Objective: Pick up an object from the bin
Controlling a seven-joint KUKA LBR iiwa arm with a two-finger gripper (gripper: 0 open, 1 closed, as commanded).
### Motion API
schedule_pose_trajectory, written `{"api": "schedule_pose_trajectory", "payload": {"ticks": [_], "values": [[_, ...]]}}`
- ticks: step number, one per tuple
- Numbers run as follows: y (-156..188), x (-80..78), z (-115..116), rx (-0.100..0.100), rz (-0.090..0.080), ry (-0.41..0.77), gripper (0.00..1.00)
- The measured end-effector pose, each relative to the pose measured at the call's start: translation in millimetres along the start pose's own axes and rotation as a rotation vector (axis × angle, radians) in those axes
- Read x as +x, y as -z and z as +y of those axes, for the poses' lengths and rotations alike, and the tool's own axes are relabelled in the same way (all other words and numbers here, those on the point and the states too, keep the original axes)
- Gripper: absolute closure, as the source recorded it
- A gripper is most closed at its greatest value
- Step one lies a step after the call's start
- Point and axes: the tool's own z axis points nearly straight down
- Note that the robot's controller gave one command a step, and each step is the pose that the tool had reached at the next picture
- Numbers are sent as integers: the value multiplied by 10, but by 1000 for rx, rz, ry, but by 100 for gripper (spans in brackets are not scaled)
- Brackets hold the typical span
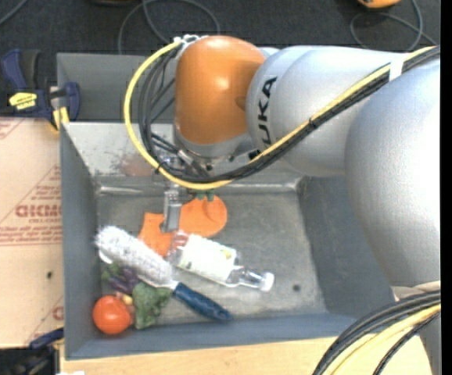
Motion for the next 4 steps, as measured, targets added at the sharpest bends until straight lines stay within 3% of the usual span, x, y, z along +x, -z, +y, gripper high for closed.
{"api": "schedule_pose_trajectory", "payload": {"ticks": [1,2,3,4], "values": [[49,-15,-6,-1,-7,-2,0],[-235,87,-109,-2,-16,38,0],[-652,259,-366,0,-8,164,0],[-1152,166,-438,-1,-20,315,100]]}}
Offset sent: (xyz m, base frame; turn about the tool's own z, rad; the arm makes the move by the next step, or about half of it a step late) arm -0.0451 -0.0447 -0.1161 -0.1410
